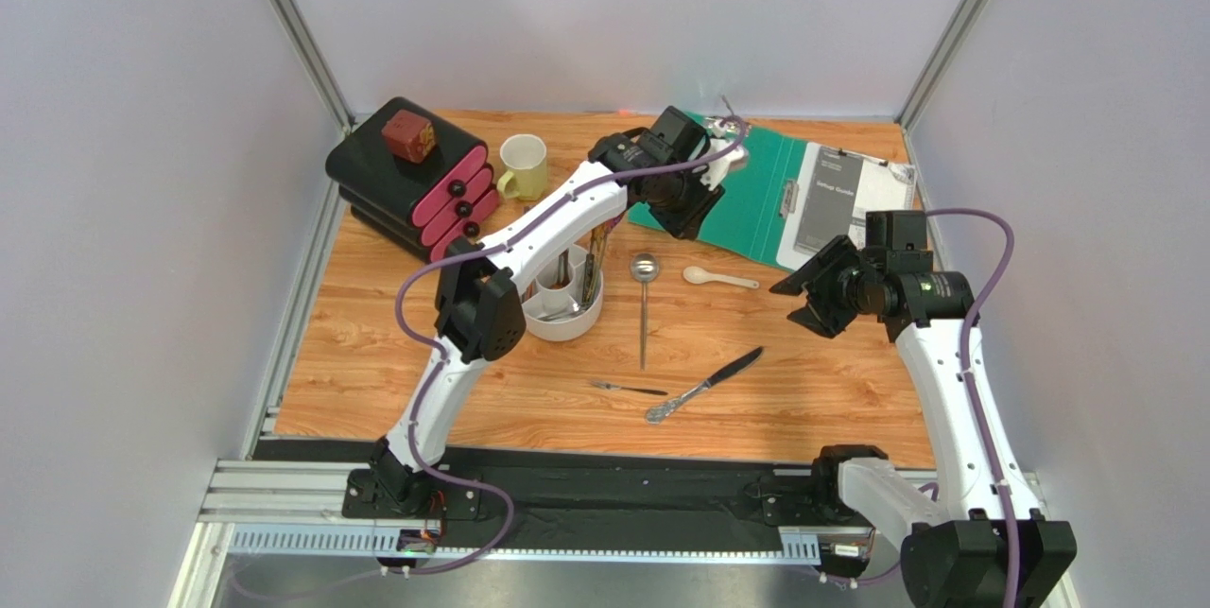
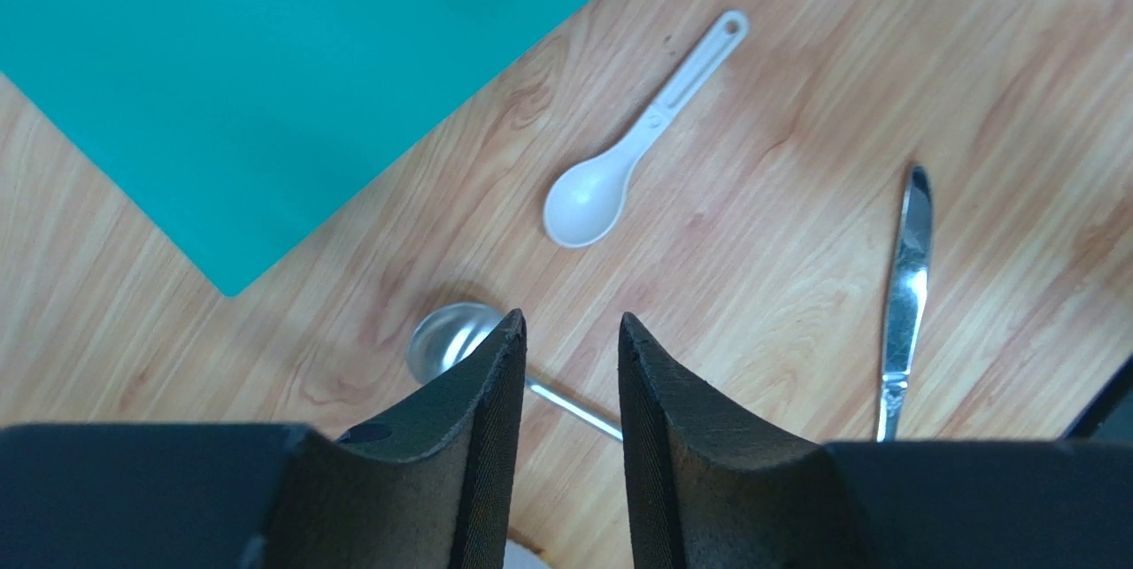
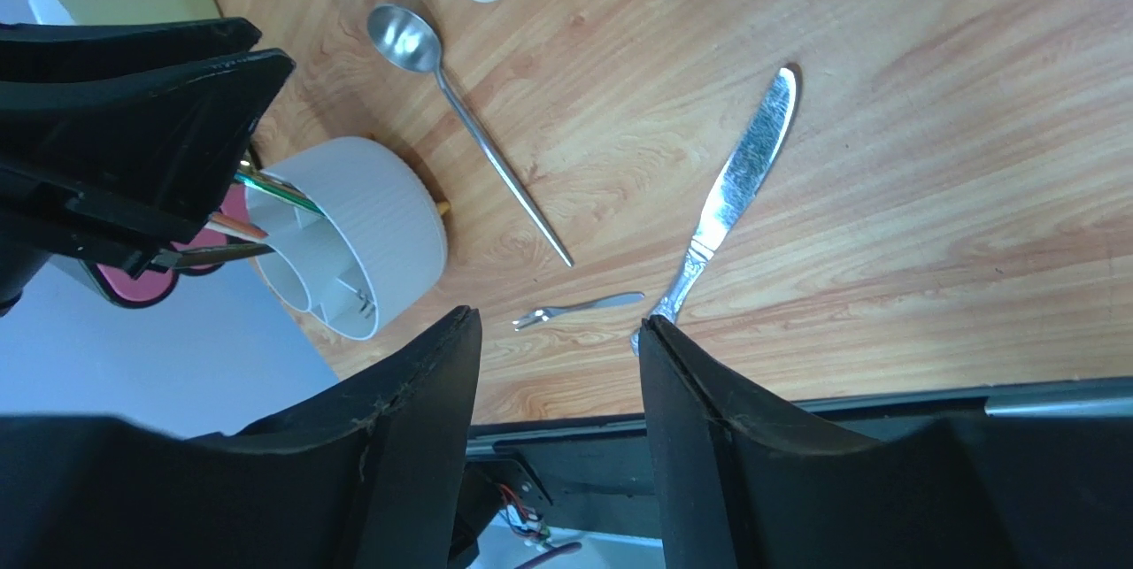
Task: Sort the eating utensils into containers
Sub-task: Pick up the spoon from the center of the board.
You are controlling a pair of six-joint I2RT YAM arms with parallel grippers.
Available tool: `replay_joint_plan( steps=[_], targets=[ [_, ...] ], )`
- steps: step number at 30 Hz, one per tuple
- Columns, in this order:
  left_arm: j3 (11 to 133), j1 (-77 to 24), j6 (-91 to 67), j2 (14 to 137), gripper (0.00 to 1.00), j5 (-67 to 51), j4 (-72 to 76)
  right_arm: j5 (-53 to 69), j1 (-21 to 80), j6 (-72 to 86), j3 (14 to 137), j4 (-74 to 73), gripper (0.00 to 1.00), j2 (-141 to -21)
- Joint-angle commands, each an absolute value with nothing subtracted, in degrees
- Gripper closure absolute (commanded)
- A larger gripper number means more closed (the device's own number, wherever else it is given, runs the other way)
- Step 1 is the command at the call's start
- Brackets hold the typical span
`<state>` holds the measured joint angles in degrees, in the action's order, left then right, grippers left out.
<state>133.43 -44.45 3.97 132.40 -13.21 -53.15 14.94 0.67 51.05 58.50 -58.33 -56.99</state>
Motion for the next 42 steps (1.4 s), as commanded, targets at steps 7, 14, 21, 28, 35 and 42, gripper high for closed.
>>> replay_joint_plan(
  steps=[7,14,21,28,35,42],
  targets=[
    [135.6,-51.2,8.5,135.9,0.60,-14.9,-47.4,15.1,0.5,47.8,58.7,-63.3,0.48,-56.0],
    [134.8,-51.9,14.5,140.4,0.59,-10.6,-40.3,14.5,-1.1,45.3,58.9,-68.8,0.48,-52.1],
    [133.3,-51.3,21.3,142.4,0.58,-10.5,-36.7,16.1,-1.3,43.9,56.9,-71.0,0.48,-51.2],
    [131.9,-49.9,25.0,143.8,0.55,-17.6,-37.3,16.3,-1.6,43.4,54.7,-72.3,0.48,-49.6],
    [128.1,-49.7,25.8,142.4,0.50,-21.3,-38.1,16.3,-2.2,43.1,52.5,-72.8,0.49,-49.2],
    [128.4,-49.7,24.8,142.3,0.46,-24.4,-39.5,17.3,-3.4,42.5,52.6,-72.6,0.49,-49.4]
  ],
)
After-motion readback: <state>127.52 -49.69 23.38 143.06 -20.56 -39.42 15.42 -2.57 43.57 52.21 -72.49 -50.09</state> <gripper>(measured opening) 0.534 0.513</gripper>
